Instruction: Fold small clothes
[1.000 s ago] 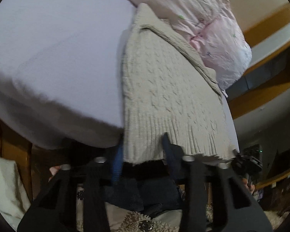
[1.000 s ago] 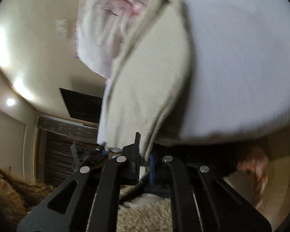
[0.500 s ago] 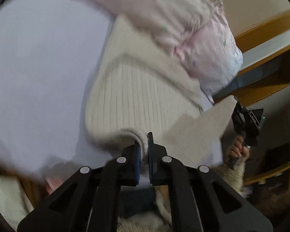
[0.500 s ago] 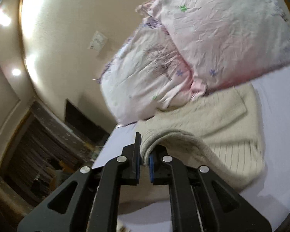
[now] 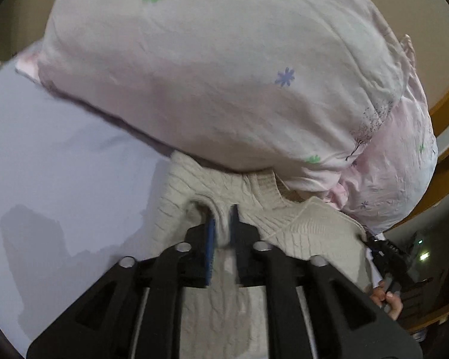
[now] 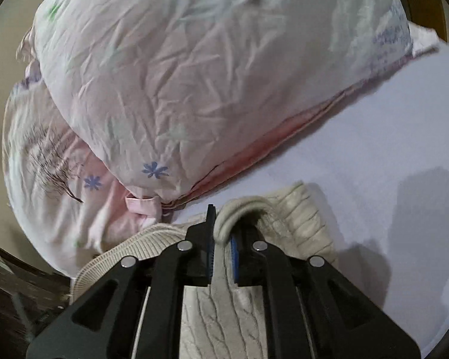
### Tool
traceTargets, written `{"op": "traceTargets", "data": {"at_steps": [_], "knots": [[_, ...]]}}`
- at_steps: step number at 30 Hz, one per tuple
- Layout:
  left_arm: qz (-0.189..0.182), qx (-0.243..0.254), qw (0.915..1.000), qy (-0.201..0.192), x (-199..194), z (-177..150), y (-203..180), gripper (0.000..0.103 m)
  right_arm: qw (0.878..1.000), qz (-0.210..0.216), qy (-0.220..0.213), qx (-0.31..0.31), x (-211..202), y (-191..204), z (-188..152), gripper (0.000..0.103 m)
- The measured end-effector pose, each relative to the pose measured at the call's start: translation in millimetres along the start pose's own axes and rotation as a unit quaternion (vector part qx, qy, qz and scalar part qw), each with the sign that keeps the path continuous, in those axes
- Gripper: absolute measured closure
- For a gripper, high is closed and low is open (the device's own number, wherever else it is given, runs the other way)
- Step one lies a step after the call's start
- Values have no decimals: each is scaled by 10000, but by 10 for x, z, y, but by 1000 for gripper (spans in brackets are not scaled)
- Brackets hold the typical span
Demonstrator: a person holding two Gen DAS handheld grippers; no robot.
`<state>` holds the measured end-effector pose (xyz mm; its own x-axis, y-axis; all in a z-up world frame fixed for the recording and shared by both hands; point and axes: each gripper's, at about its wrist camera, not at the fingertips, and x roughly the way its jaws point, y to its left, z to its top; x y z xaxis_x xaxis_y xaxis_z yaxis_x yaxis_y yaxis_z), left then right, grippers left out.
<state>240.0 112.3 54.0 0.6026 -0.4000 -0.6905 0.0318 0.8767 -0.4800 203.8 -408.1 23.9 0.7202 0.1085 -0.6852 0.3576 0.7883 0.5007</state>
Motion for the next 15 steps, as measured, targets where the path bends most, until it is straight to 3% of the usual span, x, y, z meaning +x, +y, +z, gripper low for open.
{"op": "traceTargets", "data": {"at_steps": [1,2,3,5,7,11,15], "knots": [[87,56,9998,-193,-80,15,3,37,9986,-407,-287,-158,-96,51,-11,58],[200,95,9986,-471,-201,13,26,12,9962,-676,-503,-214,-177,66,-37,38],[302,148,9959,-842,-368,-5,56,8,9924,-874,-822,-275,-289,87,-65,14],[317,253,9946,-956,-504,-30,143,8,9900,-755,-1095,-472,-412,125,-111,13],[282,231,9975,-607,-421,-59,231,8,9911,-367,-1129,-597,-446,152,-169,13],[196,17,9995,263,-73,-254,369,25,9912,150,-1149,-638,-465,99,-310,13],[31,-195,9984,530,140,-392,380,30,9924,286,-985,-682,-397,87,-348,13]]}}
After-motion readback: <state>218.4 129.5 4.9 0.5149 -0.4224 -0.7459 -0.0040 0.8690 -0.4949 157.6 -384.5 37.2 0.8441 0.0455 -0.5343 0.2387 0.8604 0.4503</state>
